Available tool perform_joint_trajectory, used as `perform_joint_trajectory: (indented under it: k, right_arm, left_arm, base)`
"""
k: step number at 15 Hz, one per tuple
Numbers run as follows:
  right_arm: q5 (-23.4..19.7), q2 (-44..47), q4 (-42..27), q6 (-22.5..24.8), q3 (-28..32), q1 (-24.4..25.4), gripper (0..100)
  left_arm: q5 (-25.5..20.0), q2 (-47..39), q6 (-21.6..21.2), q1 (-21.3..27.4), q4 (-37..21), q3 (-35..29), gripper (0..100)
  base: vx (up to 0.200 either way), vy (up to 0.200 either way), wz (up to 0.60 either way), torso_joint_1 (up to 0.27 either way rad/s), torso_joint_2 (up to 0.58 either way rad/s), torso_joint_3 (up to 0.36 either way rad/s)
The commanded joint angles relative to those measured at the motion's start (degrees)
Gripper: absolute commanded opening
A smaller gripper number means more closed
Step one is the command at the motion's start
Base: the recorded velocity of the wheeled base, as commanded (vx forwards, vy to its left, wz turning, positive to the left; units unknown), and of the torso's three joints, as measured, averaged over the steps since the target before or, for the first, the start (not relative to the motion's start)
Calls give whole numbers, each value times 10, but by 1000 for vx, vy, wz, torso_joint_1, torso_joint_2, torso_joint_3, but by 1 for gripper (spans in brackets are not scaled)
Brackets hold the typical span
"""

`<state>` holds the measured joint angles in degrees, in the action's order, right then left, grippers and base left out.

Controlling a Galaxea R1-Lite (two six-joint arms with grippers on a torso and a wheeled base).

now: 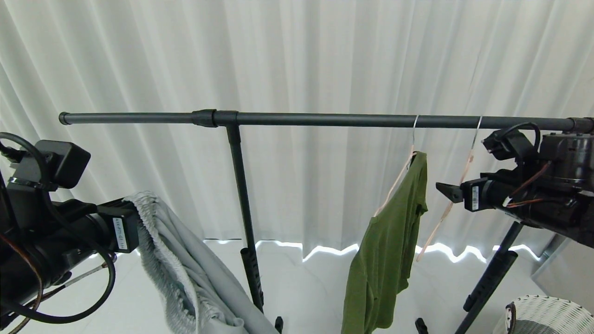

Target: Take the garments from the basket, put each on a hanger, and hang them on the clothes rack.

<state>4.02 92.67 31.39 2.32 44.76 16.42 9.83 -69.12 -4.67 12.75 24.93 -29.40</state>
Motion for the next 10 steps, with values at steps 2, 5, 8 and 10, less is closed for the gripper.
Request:
perform_joint_trajectory:
  k: [2, 5, 8, 10]
  right_arm:
    - [5, 29, -1, -16, -2, 4, 100]
    - [5, 18, 0, -23, -26, 2, 100]
    - [5, 7, -1, -25, -44, 2, 100]
    - [5, 6, -1, -27, -49, 2, 100]
  left_arm:
    - [0, 5, 0, -1, 0, 0, 0]
    - [0, 6, 0, -1, 0, 0, 0]
    - [0, 8, 0, -1, 0, 2, 0]
    - [0, 7, -1, 0, 0, 2, 0]
  base:
    - [0, 0, 0, 0, 0, 0]
    - [0, 0, 0, 0, 0, 0]
    - [0, 0, 0, 0, 0, 0]
    - [0, 0, 0, 0, 0, 0]
